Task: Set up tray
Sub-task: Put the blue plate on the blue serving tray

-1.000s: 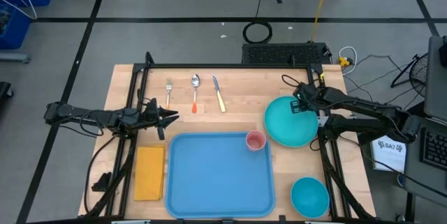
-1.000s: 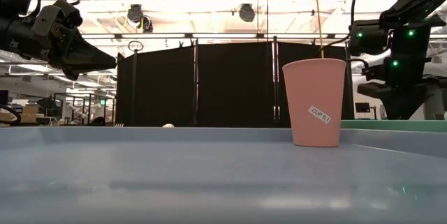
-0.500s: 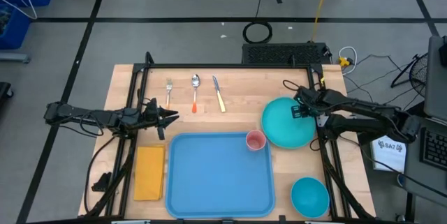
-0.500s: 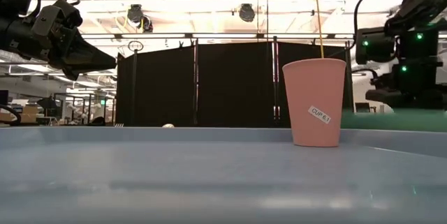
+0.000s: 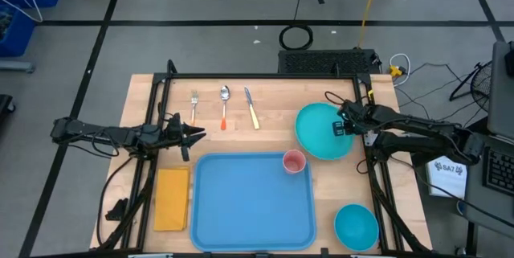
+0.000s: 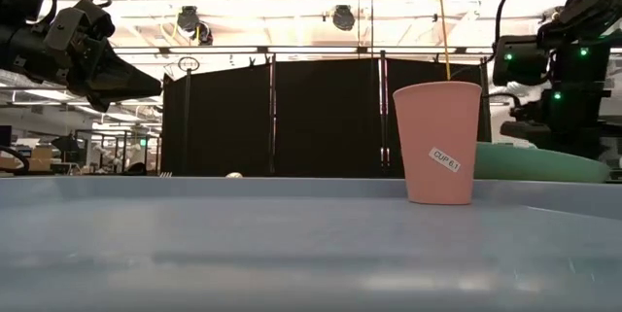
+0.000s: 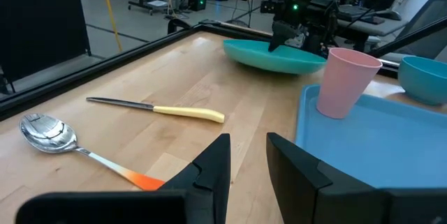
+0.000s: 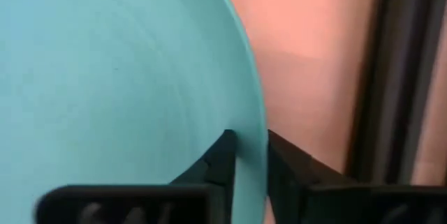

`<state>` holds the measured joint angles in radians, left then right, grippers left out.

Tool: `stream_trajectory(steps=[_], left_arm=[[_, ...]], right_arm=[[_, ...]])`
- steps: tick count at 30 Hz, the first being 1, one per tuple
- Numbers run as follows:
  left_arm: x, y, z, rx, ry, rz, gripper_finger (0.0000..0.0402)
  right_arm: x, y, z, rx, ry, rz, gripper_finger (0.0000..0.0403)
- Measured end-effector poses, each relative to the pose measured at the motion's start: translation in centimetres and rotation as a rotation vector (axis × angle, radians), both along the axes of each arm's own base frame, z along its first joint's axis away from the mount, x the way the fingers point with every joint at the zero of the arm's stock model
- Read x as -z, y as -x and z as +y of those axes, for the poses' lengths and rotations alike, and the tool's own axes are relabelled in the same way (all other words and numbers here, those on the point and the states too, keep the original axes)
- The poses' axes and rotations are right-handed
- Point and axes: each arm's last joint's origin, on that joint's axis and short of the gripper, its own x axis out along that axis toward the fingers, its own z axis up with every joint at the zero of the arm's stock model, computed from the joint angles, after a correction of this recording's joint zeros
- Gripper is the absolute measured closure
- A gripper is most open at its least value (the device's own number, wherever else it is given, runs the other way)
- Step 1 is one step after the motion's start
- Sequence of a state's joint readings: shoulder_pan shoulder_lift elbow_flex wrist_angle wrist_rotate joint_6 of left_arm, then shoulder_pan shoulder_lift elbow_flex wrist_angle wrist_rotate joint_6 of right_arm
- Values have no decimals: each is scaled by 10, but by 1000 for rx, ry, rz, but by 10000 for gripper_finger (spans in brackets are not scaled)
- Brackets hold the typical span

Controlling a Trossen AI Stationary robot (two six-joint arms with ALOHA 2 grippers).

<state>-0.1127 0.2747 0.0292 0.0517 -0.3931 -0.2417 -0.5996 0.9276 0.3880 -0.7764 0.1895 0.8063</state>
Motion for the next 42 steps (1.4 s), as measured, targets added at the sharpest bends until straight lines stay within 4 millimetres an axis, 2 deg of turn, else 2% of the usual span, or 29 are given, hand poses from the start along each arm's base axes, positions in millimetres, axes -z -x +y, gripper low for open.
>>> stream_trajectory(steps=[3,10,17,27,33,37,42], left_arm=[[0,0,0,0,0,0,304],[0,0,0,0,0,-1,304],[0,0,0,0,0,-1,304],[0,0,0,0,-1,4,304],[0,0,0,0,-2,5,304],[0,0,0,0,-2,5,304],[0,0,0,-1,-2,4,304]], right_arm=[[-1,-6,-2,-43,56,-31,394],[-7,-23,-9,-114,241,-143,401],[-22,-43,-20,-210,418,-329,402],[-48,-64,-27,-318,574,-657,403],[-70,-73,-28,-402,639,-921,403],[-85,-80,-22,-473,626,-1132,403],[-96,-93,10,-640,530,-1314,403]])
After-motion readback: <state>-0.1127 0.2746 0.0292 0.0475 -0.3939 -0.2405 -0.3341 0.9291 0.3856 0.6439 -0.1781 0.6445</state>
